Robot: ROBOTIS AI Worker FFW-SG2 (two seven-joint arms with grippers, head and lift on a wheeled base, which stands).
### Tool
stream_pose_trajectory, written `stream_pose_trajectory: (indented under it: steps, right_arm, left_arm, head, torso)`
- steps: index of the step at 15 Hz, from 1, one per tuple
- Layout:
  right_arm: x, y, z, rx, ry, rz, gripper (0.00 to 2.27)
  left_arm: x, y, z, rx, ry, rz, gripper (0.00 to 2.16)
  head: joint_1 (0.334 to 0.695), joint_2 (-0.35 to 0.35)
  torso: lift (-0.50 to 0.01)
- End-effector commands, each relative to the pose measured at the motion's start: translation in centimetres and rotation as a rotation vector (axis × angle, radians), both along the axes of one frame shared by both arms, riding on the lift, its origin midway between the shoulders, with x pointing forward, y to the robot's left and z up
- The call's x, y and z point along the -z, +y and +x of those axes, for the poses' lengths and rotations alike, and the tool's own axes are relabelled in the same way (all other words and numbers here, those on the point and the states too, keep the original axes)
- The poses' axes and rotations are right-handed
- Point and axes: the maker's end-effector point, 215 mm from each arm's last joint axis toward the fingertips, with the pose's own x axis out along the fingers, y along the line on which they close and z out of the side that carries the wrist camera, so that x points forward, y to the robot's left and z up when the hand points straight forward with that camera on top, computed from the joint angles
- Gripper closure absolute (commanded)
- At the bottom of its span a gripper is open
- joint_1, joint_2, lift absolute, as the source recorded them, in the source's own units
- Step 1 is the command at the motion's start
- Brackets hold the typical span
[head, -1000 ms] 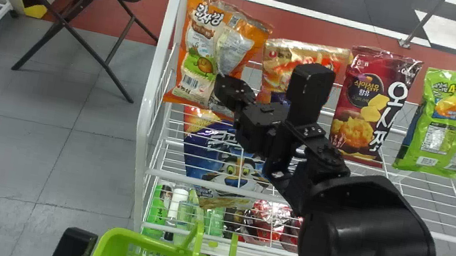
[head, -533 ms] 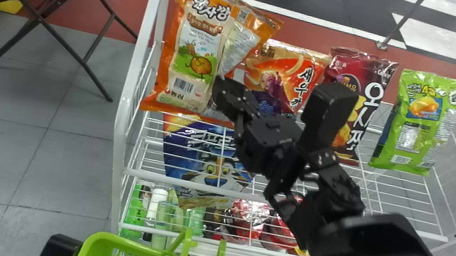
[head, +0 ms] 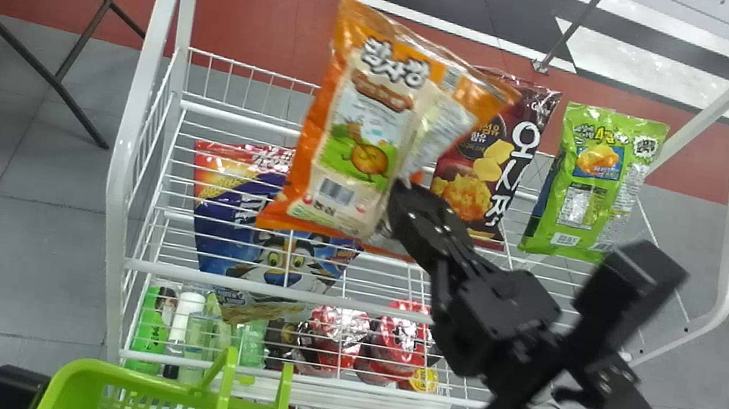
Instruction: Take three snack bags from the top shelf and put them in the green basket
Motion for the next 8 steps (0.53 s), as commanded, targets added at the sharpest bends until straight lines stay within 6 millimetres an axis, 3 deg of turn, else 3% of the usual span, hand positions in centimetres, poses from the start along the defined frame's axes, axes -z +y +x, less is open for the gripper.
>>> stream_pose_trajectory:
  steps: [1, 5, 7, 8]
  right_arm:
    - [1.7, -2.4, -2.7, 0.012, 0.133, -0.007, 2.04]
    - [6.9, -6.6, -10.7, 0.030, 0.519, 0.168, 2.04]
    - [8.6, -5.9, -15.2, 0.001, 0.723, 0.314, 2.04]
    - [8.5, -5.1, -15.9, -0.035, 0.745, 0.363, 2.04]
  left_arm:
    - [-0.4, -0.2, 1.2, -0.034, -0.064, -0.013, 1.06]
    - [-0.2, -0.7, 2.9, -0.062, -0.133, 0.026, 1.06]
    - [-0.1, -1.0, 3.2, -0.060, -0.141, 0.035, 1.06]
    - [0.0, -1.0, 3.2, -0.060, -0.143, 0.042, 1.06]
  head:
    - [0.695, -0.350]
    - [0.695, -0.350]
    - [0.695, -0.350]
    - [0.695, -0.350]
  torso:
    - [-0.029]
    - [-0.029]
    - [-0.029]
    - [-0.029]
